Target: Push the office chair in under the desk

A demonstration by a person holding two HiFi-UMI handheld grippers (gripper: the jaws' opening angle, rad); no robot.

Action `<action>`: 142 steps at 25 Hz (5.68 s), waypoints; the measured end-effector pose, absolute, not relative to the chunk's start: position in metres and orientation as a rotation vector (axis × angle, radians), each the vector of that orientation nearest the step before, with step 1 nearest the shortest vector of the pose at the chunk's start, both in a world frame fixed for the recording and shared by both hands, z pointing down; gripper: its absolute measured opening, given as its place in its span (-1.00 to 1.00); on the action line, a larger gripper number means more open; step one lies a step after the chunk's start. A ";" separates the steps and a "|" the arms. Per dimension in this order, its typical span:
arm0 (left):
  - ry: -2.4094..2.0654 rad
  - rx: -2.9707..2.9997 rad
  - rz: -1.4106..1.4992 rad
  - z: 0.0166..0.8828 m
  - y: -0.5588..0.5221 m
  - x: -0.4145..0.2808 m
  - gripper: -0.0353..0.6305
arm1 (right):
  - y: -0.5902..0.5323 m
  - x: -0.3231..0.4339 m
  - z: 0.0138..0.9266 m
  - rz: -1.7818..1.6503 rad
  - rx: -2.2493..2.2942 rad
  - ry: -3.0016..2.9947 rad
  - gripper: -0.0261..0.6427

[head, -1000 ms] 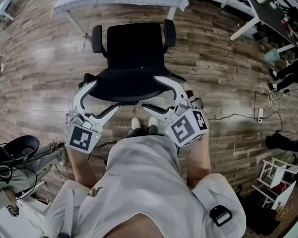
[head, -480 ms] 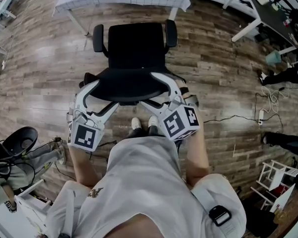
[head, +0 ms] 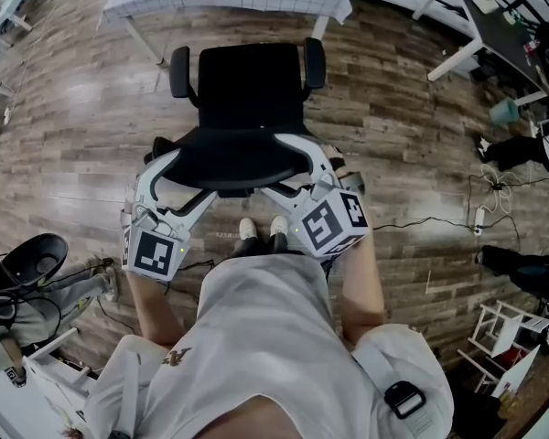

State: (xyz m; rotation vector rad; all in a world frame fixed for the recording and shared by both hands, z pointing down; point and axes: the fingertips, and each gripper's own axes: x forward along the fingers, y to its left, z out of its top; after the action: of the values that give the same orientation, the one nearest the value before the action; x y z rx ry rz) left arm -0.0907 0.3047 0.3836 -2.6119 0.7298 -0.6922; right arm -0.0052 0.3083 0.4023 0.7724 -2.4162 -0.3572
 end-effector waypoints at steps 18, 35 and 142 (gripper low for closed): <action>0.766 -2.624 -0.732 0.386 0.293 -0.086 0.21 | 0.296 -0.003 0.403 -0.337 0.723 -2.440 0.14; 0.757 -2.590 -0.751 0.388 0.262 -0.085 0.20 | 0.267 -0.002 0.404 -0.310 0.721 -2.420 0.14; 0.706 -2.618 -0.728 0.390 -0.017 -0.076 0.22 | -0.007 0.007 0.411 -0.250 0.694 -2.372 0.12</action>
State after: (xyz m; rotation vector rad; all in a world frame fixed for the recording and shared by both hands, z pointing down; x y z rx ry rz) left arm -0.0756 -0.0167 0.3905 -2.6182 0.7055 -0.7278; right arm 0.0068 -0.0072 0.4106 0.6936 -2.3724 -0.2502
